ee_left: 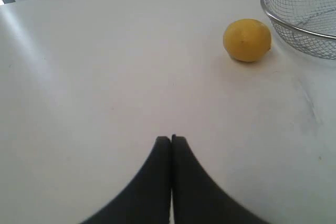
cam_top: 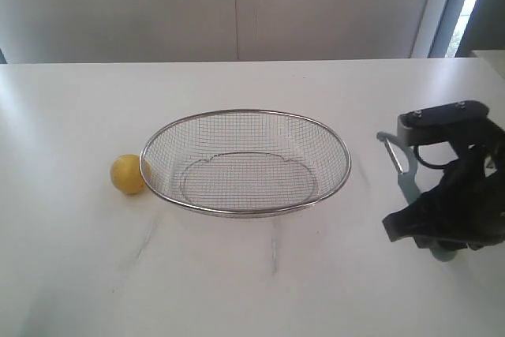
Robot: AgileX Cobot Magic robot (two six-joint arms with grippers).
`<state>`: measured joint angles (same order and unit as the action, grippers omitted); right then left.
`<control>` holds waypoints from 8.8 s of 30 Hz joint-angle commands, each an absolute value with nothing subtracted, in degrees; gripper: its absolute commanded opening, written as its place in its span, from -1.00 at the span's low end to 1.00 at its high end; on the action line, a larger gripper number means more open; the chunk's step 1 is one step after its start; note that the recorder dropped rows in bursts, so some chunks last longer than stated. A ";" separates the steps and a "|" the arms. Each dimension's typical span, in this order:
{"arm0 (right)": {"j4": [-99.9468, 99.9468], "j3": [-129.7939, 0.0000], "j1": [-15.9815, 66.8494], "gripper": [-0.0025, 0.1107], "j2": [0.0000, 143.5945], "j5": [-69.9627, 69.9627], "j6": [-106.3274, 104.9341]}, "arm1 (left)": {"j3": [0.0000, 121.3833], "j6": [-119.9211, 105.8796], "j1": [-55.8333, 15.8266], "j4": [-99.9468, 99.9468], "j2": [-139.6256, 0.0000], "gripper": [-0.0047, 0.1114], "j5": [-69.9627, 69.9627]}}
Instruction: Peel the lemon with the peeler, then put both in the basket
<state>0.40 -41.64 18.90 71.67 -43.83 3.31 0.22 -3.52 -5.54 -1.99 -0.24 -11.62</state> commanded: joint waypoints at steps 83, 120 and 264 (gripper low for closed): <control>28.56 -38.66 18.91 -0.96 52.99 -43.17 -31.06 | 0.00 20.79 -5.85 -2.84 0.00 -0.92 36.22; 28.56 -38.66 18.91 -0.96 52.99 -43.17 -31.11 | 41.72 -16.88 -16.84 2.89 -76.34 -0.68 -4.33; 28.56 -38.66 18.91 -0.96 52.99 -43.27 -29.26 | 41.72 -15.08 -21.99 6.41 -77.31 -0.92 -3.20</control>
